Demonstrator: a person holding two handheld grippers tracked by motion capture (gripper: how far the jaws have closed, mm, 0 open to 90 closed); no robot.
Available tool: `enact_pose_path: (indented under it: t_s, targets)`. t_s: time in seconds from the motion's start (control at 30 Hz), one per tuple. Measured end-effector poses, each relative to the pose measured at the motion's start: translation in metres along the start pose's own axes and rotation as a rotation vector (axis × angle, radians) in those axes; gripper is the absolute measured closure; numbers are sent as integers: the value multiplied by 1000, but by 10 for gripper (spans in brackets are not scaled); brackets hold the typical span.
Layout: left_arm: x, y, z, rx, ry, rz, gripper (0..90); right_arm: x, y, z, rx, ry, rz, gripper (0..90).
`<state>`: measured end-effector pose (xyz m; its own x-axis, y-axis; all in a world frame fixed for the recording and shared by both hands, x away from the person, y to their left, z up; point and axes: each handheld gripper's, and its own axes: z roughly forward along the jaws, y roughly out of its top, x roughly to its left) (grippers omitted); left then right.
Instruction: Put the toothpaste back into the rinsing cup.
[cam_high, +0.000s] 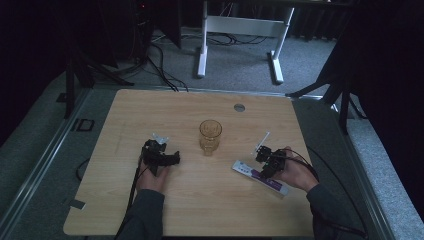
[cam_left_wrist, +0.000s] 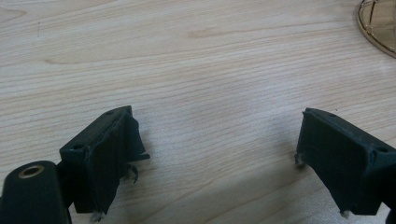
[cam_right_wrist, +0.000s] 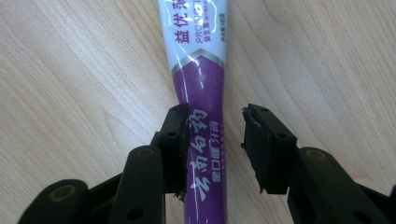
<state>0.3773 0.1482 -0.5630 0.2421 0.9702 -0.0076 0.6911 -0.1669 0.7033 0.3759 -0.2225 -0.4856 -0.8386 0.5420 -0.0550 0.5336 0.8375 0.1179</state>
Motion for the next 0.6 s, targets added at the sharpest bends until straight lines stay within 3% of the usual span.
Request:
enact_pose_path:
  t_s: [0.6]
  targets:
    - [0, 0, 0, 0, 0, 0, 116, 4, 8, 14, 85, 29, -32, 606]
